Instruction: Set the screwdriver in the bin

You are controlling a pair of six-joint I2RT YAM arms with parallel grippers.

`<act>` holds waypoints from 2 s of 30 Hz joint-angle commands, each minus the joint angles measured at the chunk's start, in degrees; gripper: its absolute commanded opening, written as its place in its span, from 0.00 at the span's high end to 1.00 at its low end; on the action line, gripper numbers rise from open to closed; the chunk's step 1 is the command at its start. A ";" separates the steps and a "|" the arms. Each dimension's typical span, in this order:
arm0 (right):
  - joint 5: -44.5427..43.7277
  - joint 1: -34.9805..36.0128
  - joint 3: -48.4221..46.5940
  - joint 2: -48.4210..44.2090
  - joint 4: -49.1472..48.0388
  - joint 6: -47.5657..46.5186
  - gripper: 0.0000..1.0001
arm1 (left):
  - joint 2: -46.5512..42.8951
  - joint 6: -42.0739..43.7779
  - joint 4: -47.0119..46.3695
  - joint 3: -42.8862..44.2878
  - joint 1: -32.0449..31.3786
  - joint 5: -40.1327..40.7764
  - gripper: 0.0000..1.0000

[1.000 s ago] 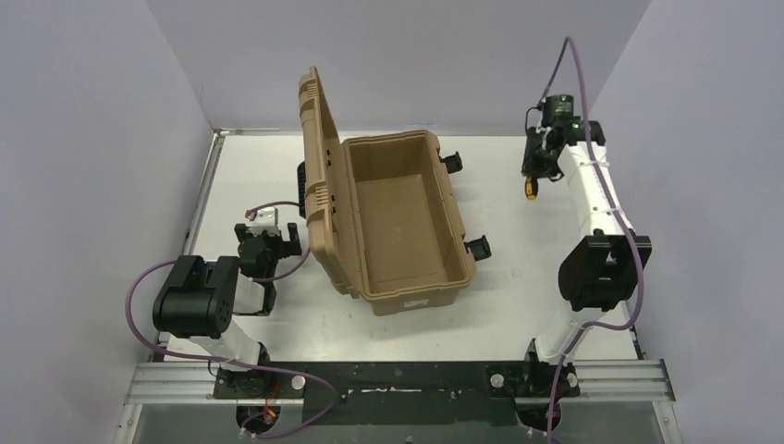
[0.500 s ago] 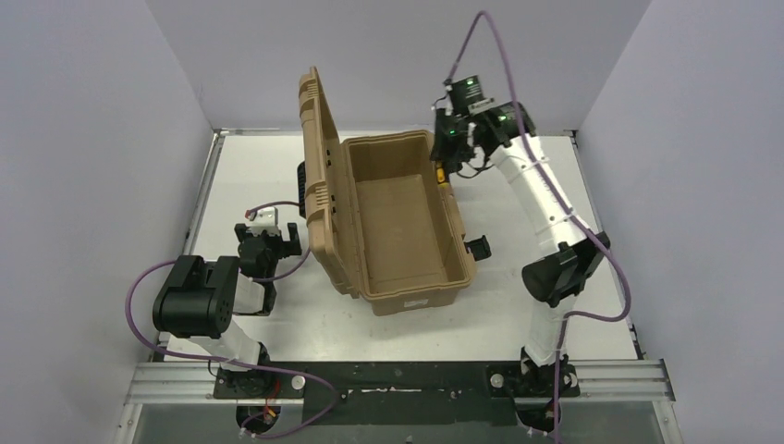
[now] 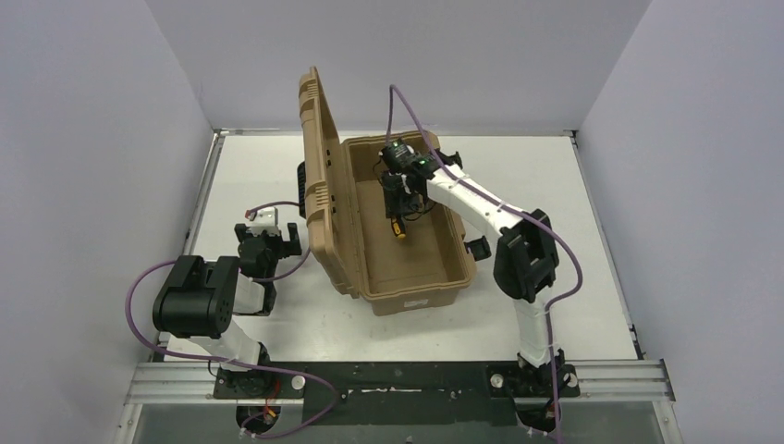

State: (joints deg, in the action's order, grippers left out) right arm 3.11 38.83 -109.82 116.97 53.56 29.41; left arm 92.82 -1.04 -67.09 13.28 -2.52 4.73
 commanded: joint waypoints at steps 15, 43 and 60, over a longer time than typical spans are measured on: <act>-5.28 0.30 15.32 5.17 -16.42 0.24 0.72 | -0.46 -0.10 -3.00 0.96 -0.11 0.46 0.03; -1.89 -13.73 11.31 -24.07 -19.27 -10.04 0.00 | -0.44 -0.07 -2.98 0.96 -0.11 0.49 0.03; 2.46 -39.78 66.78 -48.52 -57.28 -23.67 0.00 | -0.48 0.26 -3.00 0.92 -0.73 1.71 0.03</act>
State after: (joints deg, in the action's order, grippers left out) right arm 2.79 -0.05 -49.52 71.88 11.55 9.72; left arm 92.82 -0.99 -67.07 13.28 -2.70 5.30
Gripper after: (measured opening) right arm 0.999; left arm 0.971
